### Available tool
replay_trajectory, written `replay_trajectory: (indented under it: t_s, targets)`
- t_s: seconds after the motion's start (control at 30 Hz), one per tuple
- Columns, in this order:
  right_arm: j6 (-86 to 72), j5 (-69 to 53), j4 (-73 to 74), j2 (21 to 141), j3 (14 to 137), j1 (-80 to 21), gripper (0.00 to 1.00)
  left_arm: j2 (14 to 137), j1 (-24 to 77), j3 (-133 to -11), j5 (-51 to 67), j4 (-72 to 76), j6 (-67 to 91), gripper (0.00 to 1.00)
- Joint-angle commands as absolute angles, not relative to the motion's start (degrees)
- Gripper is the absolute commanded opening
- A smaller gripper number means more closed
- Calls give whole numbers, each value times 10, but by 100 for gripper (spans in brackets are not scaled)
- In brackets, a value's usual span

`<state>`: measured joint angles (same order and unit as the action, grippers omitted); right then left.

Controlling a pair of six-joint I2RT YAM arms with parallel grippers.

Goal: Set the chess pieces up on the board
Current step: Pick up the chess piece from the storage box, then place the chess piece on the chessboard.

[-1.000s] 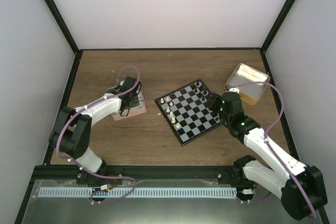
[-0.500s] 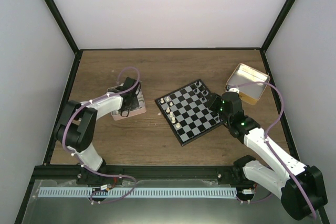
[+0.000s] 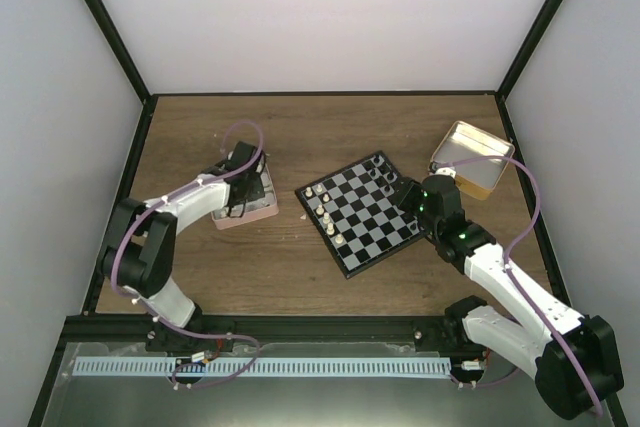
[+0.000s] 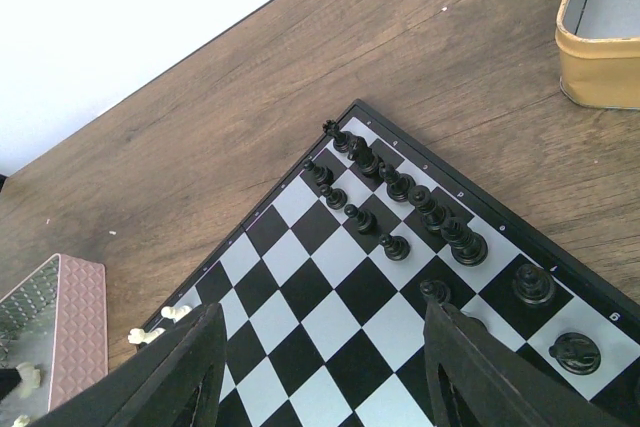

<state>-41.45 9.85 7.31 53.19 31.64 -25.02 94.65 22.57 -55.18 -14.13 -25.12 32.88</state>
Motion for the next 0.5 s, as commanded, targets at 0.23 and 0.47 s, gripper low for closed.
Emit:
replay_trajectory:
  t_s: [0.23, 0.47]
  targets:
    - [-420, 99, 73, 533, 317, -254, 56, 917, 277, -644, -40, -258, 266, 10]
    - [-422, 100, 75, 529, 316, -254, 56, 983, 365, -730, -21, -293, 214, 11]
